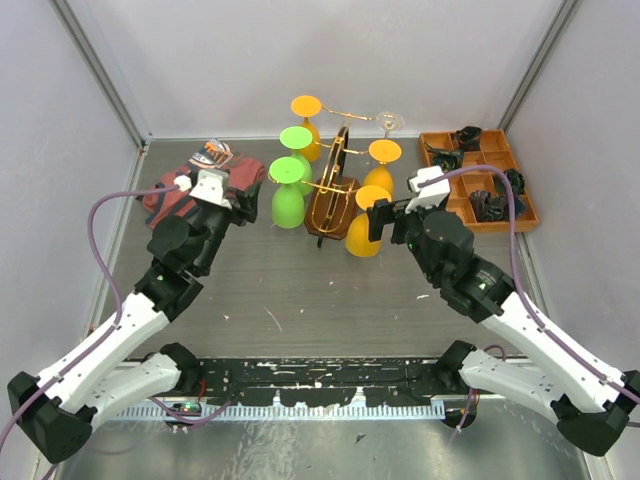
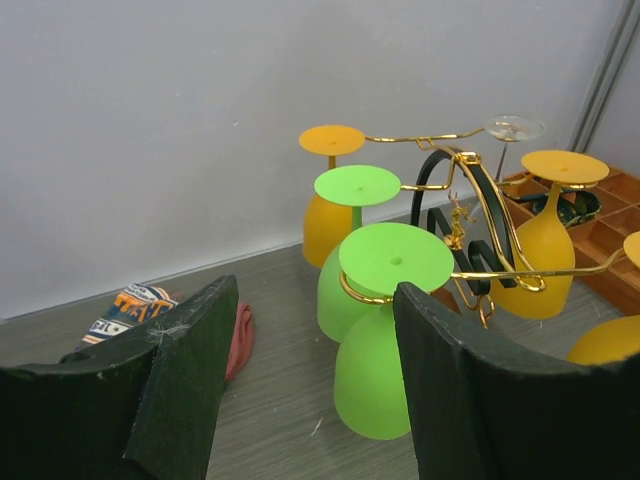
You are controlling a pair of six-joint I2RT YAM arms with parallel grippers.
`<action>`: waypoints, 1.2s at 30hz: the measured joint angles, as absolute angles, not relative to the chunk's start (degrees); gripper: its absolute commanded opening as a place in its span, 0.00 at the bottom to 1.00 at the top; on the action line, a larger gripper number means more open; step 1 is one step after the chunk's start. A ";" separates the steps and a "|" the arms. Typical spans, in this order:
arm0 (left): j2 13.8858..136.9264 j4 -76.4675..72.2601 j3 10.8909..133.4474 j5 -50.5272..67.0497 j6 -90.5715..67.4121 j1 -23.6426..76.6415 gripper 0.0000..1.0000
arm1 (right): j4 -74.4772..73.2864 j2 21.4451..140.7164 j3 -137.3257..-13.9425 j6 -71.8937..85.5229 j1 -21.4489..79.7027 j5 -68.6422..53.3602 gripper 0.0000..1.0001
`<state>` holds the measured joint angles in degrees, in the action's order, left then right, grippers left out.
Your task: Place the wine glass upside down on the wine glass rack
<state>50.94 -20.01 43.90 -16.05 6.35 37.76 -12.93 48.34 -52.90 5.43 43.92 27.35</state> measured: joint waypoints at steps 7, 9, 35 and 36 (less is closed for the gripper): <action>48.23 -12.05 47.62 -18.68 5.87 37.76 0.70 | -24.60 47.97 -62.54 9.87 43.92 29.54 1.00; 47.77 -10.44 47.62 -19.16 5.58 37.76 0.70 | -26.94 47.86 -64.73 11.22 43.92 29.52 1.00; 46.74 -4.99 47.62 -21.50 3.95 37.76 0.71 | -29.85 44.10 -67.05 13.69 43.92 25.56 1.00; 46.74 -4.99 47.62 -21.52 3.95 37.76 0.71 | -29.80 43.57 -66.92 13.67 43.92 25.58 1.00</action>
